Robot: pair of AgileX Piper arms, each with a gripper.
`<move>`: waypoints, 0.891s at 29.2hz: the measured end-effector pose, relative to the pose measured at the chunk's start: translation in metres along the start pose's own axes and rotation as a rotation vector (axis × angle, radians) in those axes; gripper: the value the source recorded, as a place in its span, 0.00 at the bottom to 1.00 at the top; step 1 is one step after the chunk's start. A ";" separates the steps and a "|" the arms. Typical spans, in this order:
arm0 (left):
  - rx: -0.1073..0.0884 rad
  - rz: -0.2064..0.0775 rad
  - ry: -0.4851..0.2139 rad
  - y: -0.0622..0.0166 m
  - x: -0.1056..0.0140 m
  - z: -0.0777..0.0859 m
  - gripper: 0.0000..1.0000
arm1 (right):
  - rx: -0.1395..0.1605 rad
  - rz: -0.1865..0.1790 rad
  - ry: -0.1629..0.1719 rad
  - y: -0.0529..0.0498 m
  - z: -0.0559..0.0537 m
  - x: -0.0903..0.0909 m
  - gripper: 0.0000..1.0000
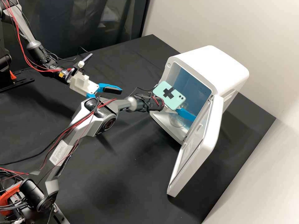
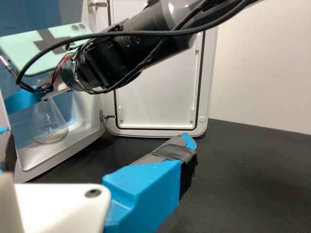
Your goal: Take the flask out of the incubator
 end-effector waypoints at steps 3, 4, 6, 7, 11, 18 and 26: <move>0.000 0.000 0.000 0.0000 0.000 0.000 1.00 | -0.009 -0.005 -0.002 -0.001 0.001 0.002 1.00; 0.000 0.000 0.000 0.0000 0.000 0.000 1.00 | -0.002 -0.005 -0.003 0.000 0.000 0.002 1.00; 0.000 0.000 0.000 0.0000 0.000 0.000 1.00 | -0.007 -0.008 0.000 -0.001 -0.001 0.004 1.00; -0.001 0.000 0.001 0.0000 0.000 0.000 1.00 | -0.001 -0.011 -0.002 -0.002 0.000 0.005 1.00; -0.001 0.000 0.001 0.0000 0.000 0.000 1.00 | -0.013 -0.016 -0.007 -0.004 0.000 0.009 1.00; -0.004 0.001 0.004 0.0001 0.000 0.000 1.00 | -0.032 -0.035 -0.012 -0.010 0.006 0.019 1.00; -0.004 0.001 0.004 0.0001 0.000 0.000 1.00 | -0.059 -0.054 -0.031 -0.022 0.014 0.028 1.00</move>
